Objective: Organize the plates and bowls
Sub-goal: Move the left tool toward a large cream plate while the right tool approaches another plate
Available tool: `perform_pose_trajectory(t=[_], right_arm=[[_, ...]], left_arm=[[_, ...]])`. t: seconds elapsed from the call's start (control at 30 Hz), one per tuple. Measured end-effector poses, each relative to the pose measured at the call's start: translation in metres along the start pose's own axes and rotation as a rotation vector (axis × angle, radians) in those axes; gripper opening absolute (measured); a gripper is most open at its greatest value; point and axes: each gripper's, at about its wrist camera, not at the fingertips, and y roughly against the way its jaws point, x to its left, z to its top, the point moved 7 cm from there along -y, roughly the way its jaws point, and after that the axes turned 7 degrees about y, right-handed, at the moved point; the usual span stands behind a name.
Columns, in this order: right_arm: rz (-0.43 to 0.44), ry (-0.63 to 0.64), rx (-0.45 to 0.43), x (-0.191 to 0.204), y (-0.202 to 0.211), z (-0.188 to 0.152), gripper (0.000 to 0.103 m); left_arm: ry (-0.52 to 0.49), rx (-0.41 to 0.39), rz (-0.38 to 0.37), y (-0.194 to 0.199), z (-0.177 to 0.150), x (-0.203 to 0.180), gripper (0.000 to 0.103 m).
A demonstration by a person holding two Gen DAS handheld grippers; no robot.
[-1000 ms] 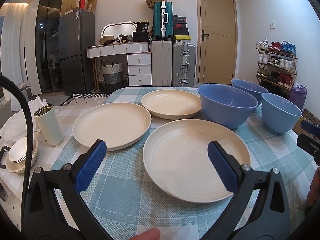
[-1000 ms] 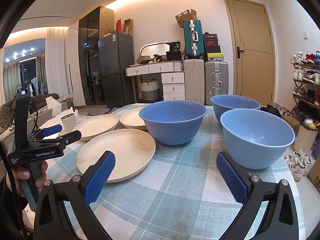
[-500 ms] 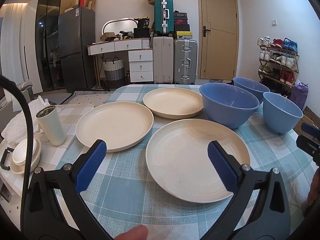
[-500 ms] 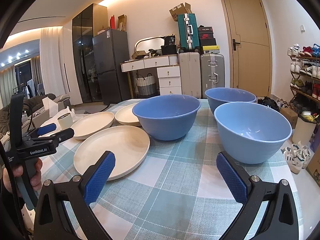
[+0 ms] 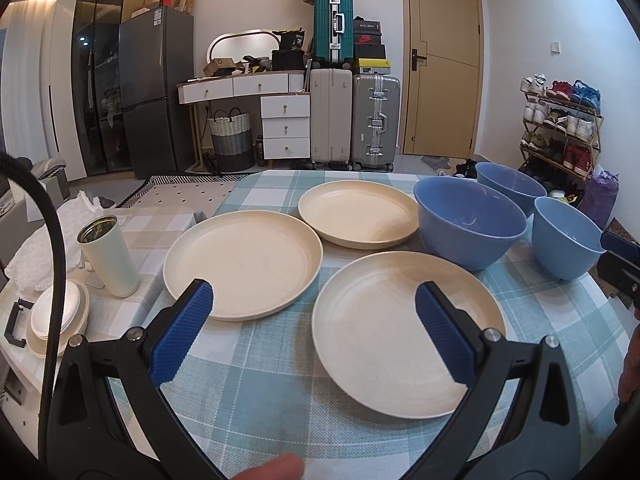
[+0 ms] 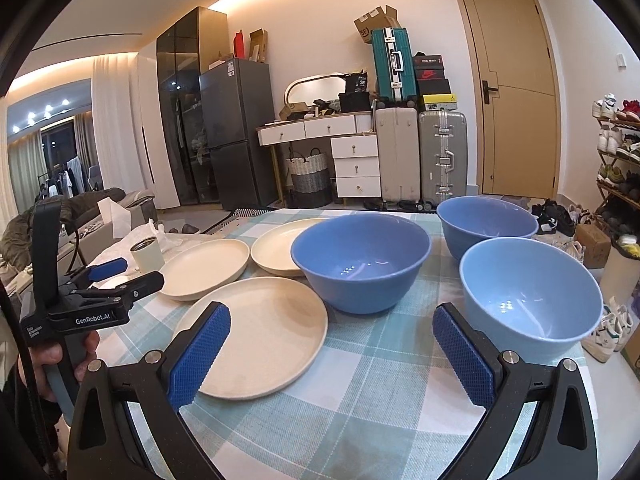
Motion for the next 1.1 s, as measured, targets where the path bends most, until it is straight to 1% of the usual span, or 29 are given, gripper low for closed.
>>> perform_pose_trajectory(t=[0.07, 0.37, 0.63, 0.73, 0.9, 1.1], right_arm=[[0.005, -0.002, 0.006, 0.002, -0.003, 0.006, 0.103], [0.019, 0.010, 0.031, 0.013, -0.024, 0.032, 0.103], [0.046, 0.034, 0.058, 0.029, -0.051, 0.044, 0.103], [0.058, 0.031, 0.074, 0.034, -0.063, 0.047, 0.103], [0.082, 0.018, 0.095, 0.040, -0.083, 0.051, 0.103], [0.102, 0.028, 0.103, 0.054, -0.105, 0.060, 0.103]], left_arm=[[0.009, -0.012, 0.000, 0.000, 0.005, 0.004, 0.101], [0.029, -0.010, 0.030, 0.002, 0.020, 0.030, 0.101], [0.087, -0.025, 0.040, -0.006, 0.033, 0.058, 0.101], [0.087, -0.031, 0.049, -0.007, 0.038, 0.066, 0.101], [0.082, -0.017, 0.058, -0.012, 0.045, 0.079, 0.101], [0.082, -0.011, 0.096, -0.025, 0.049, 0.094, 0.101]])
